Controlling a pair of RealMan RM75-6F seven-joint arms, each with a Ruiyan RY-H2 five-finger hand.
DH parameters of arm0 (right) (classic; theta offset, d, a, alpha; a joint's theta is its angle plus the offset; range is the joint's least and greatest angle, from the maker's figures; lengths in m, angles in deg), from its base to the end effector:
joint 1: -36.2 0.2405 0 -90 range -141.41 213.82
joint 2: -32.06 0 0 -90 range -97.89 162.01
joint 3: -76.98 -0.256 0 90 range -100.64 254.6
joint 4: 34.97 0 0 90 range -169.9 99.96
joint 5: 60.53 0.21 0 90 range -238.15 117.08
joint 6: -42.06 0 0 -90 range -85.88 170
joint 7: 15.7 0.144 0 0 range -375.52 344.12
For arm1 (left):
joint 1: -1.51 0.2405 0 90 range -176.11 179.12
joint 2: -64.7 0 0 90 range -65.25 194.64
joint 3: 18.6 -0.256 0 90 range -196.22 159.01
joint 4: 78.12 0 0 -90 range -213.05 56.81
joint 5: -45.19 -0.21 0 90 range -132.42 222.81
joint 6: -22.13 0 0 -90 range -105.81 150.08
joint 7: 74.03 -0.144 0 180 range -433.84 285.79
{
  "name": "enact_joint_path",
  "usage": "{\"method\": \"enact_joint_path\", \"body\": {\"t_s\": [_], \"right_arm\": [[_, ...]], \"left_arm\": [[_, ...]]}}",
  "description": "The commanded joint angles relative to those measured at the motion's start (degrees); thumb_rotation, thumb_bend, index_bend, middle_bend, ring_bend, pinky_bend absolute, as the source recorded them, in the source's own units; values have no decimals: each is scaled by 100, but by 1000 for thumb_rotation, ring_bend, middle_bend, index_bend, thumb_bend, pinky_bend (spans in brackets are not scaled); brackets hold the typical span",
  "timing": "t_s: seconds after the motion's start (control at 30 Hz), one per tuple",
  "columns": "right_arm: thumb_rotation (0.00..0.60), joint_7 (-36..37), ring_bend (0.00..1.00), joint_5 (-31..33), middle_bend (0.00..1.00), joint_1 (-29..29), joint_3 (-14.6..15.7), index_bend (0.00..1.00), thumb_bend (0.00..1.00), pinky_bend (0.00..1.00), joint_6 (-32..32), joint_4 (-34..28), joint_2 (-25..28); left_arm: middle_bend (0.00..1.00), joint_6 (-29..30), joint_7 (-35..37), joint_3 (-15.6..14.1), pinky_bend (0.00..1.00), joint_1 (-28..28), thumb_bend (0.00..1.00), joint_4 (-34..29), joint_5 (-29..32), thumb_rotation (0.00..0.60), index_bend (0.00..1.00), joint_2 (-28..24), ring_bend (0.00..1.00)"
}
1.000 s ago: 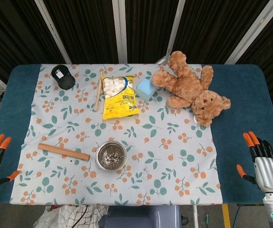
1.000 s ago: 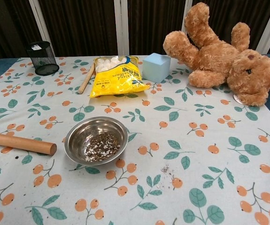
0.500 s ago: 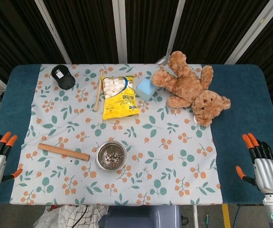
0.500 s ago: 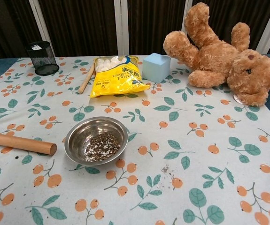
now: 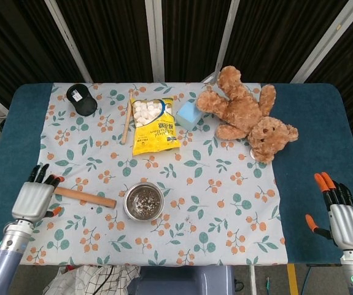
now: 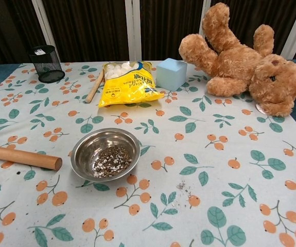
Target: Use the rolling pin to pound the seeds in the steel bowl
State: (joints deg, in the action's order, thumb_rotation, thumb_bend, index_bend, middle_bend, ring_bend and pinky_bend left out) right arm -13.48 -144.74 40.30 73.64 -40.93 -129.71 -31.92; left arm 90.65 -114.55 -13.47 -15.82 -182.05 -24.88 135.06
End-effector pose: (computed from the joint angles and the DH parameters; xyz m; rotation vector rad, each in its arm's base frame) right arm -0.3104 -0.1779 0.1538 1.3419 -1.0059 0.9262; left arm -0.2501 0.2344 0.0813 -1.7034 -0.7569 -0.5278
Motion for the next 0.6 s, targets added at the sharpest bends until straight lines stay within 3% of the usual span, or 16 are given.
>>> {"method": "enact_joint_path", "body": {"t_s": [0.03, 0.27, 0.6], "right_arm": [[600, 24, 0, 23, 0, 6, -15, 0, 359, 0, 14, -10, 14], [600, 111, 0, 76, 0, -7, -35, 0, 360, 0, 25, -13, 60], [600, 141, 0, 170, 0, 29, -95, 0, 360, 0, 94, -68, 125]], "left_arm": [[327, -259, -440, 66, 10, -345, 295, 120, 282, 600, 340, 478, 31], [363, -399, -1044, 69, 10, -749, 305, 396, 739, 600, 377, 1187, 39], [392, -413, -1388, -31, 10, -1072, 348, 599, 1080, 600, 395, 1678, 44]]}}
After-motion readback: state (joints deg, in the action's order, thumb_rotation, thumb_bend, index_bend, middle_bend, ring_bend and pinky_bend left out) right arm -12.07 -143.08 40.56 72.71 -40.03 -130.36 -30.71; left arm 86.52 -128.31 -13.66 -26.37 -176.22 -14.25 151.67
